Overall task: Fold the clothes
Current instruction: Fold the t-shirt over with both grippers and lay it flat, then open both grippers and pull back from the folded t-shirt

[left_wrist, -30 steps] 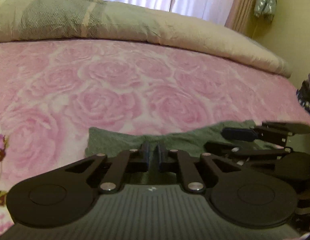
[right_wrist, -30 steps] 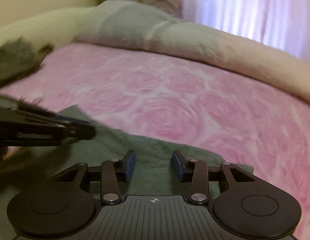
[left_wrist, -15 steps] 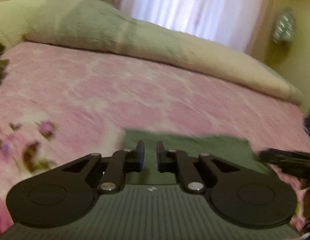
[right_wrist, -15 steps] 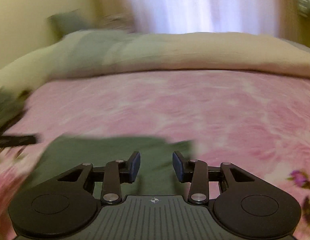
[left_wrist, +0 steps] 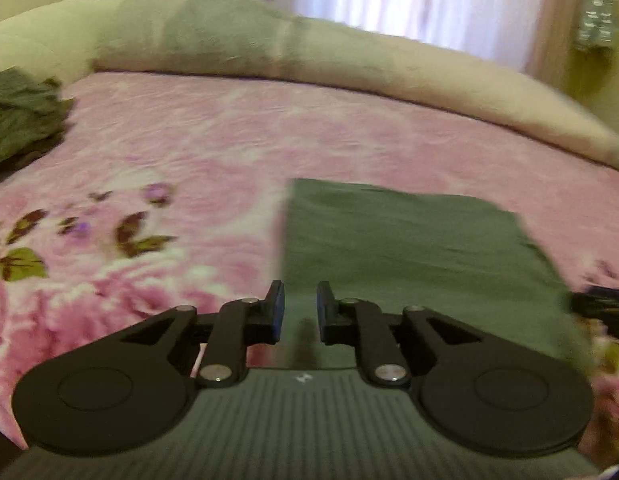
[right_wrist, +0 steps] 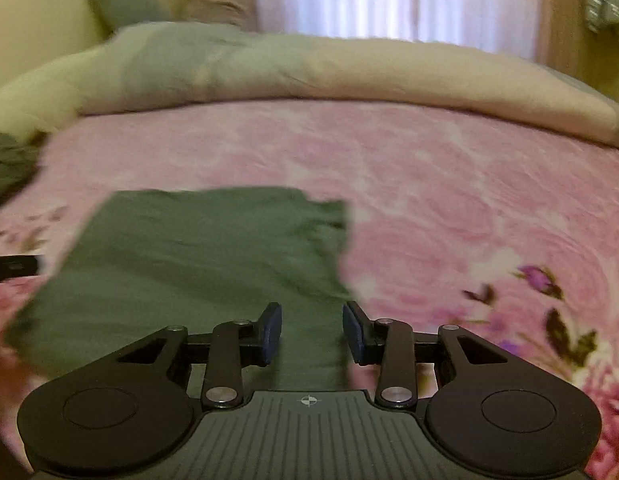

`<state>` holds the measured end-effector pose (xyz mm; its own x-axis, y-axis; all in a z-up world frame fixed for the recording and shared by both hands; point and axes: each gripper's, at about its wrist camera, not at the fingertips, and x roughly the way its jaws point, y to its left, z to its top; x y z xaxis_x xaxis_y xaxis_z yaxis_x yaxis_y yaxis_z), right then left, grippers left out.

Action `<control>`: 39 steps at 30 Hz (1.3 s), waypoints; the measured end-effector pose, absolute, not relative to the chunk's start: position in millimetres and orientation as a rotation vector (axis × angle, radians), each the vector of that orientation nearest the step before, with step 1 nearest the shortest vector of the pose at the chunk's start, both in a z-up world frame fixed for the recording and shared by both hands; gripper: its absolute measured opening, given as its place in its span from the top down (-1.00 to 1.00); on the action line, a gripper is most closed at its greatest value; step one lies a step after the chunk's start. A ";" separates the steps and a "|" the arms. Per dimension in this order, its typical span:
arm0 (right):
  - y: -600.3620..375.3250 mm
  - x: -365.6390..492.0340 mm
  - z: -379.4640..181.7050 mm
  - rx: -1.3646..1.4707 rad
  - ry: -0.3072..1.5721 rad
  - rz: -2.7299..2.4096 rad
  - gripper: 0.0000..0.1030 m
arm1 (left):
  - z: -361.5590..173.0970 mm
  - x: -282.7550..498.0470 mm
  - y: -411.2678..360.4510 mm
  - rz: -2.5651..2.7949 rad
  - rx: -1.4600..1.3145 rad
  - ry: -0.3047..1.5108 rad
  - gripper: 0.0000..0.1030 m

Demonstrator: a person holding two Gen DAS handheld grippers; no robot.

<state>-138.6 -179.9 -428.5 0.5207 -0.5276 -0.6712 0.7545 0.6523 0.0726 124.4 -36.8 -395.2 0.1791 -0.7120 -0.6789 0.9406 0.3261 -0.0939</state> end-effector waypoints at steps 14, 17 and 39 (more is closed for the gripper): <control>-138.2 -148.1 -445.4 0.323 0.719 -0.789 0.23 | -416.2 93.9 -0.6 -1.132 0.396 0.767 0.61; -129.0 -152.6 -443.0 0.366 0.650 -0.713 0.23 | -421.4 92.4 -2.6 -1.138 0.414 0.779 0.50; -84.2 -191.5 -404.9 0.429 0.749 -0.808 -0.63 | -363.5 23.4 58.7 -1.090 0.570 0.744 0.22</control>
